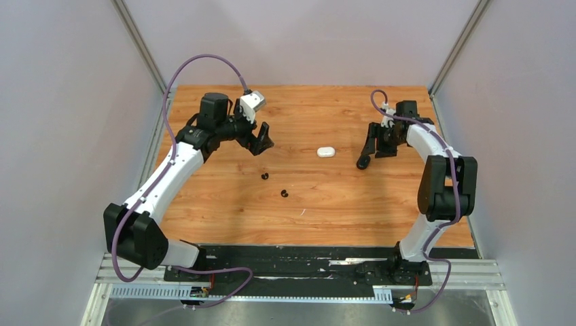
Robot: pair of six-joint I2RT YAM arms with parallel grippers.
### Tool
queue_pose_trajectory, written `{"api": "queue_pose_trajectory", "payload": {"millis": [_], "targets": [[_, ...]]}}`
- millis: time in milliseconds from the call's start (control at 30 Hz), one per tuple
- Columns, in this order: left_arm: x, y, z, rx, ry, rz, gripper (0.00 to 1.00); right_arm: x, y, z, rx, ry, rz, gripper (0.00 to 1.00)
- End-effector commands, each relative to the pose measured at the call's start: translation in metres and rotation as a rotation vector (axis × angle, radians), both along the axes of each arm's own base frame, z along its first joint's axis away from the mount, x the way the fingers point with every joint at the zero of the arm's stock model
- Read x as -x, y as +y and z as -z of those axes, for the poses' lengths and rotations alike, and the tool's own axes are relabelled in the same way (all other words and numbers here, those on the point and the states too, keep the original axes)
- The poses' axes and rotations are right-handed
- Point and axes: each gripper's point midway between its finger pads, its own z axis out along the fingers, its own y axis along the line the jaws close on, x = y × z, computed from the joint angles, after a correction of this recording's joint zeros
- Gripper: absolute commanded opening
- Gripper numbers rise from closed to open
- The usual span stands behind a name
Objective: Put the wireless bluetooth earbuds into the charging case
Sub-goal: Pick up the charging case from the center of the board.
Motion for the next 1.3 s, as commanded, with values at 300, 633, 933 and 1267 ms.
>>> {"api": "queue_pose_trajectory", "payload": {"millis": [300,633,933,1267], "targets": [[0.009,-0.007,-0.023,0.032,-0.039,0.079,1.00,-0.008,0.005,-0.016,0.156,-0.435,-0.980,0.64],[0.015,-0.007,-0.023,0.028,-0.041,0.108,1.00,0.011,0.004,0.012,0.261,-0.566,-1.535,0.62],[0.018,-0.005,-0.023,0.017,-0.045,0.108,1.00,0.006,0.019,0.033,0.325,-0.607,-1.750,0.61],[0.023,0.002,-0.020,-0.022,-0.056,0.110,1.00,0.003,0.016,0.048,0.335,-0.531,-1.874,0.61]]}}
